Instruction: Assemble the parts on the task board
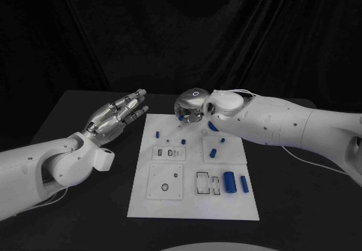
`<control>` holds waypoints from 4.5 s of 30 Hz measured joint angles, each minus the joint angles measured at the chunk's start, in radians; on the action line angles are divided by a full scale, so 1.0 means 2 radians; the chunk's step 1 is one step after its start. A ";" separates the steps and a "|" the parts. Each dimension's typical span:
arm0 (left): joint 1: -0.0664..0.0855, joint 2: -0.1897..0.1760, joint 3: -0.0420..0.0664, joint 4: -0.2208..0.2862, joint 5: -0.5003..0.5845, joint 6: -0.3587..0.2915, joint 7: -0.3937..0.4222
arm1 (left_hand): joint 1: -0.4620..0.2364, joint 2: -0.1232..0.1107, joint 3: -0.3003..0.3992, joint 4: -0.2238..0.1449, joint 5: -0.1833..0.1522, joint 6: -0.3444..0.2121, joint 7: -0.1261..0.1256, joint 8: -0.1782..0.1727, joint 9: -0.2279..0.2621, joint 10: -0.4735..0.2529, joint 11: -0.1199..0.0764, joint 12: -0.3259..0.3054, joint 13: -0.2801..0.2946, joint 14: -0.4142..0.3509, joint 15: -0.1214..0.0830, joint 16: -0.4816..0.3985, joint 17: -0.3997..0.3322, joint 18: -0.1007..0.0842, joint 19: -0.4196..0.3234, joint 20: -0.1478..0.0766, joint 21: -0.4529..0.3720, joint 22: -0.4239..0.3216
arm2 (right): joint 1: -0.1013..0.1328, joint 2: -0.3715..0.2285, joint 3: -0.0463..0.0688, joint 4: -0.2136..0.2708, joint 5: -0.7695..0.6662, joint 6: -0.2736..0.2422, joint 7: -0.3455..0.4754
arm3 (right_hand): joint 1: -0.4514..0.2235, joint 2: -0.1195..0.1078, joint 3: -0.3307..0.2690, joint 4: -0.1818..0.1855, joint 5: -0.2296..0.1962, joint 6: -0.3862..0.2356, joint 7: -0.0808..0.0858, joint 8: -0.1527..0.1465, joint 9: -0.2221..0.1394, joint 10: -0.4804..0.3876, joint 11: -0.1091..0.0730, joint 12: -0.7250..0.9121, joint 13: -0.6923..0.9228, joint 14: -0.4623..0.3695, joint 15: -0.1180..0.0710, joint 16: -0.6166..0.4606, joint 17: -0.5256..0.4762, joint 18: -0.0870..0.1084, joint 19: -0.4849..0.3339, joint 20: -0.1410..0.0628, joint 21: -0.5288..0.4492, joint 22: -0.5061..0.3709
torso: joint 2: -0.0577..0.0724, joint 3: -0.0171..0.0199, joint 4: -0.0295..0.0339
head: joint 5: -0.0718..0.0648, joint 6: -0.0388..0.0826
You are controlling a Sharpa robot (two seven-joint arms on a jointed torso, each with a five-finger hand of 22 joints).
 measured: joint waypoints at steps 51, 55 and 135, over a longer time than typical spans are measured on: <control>0.000 0.002 0.000 -0.007 0.000 0.011 -0.008 | 0.003 0.003 0.000 0.000 0.004 0.000 0.000 0.000 0.000 0.000 0.000 0.000 0.000 -0.004 0.005 0.000 0.000 0.000 -0.004 0.005 0.000 0.000 | -0.010 0.003 0.000 -0.012 0.001 -0.004 -0.002 | 0.000 0.000 0.005 0.005 0.000 -0.005 0.005 -0.014 0.013 0.001 0.003 -0.016 0.001 -0.009 0.007 -0.001 -0.001 0.000 -0.005 0.005 0.000 0.003 | 0.000 -0.0002 -0.0005 | -0.002 -0.006; 0.000 0.002 0.000 -0.007 0.000 0.012 -0.009 | 0.003 0.003 0.000 0.000 0.006 0.000 0.000 0.000 0.000 0.000 0.000 0.000 0.000 -0.008 0.008 0.000 0.000 0.000 -0.009 0.009 0.000 0.000 | -0.011 0.004 0.000 -0.013 0.001 -0.004 -0.002 | 0.000 0.000 0.005 0.005 0.000 -0.020 0.000 -0.025 0.013 -0.017 0.010 -0.030 0.000 -0.013 0.010 -0.001 -0.007 0.000 -0.010 0.009 0.000 0.003 | 0.000 -0.0002 -0.0005 | -0.002 -0.006; 0.000 -0.012 0.000 -0.005 0.000 0.018 -0.013 | 0.004 0.004 0.010 -0.010 0.006 0.000 0.000 0.000 0.000 0.002 0.003 0.000 0.000 0.000 0.018 0.000 0.000 0.000 -0.006 0.012 0.000 0.000 | -0.016 -0.187 0.000 0.130 0.005 0.002 -0.069 | -0.052 0.006 -0.093 0.111 -0.063 -0.100 -0.002 -0.071 -0.044 0.197 -0.031 0.586 0.540 0.017 -0.006 0.196 0.222 -0.016 0.062 -0.004 0.128 0.101 | 0.000 0.0005 -0.0010 | 0.008 -0.017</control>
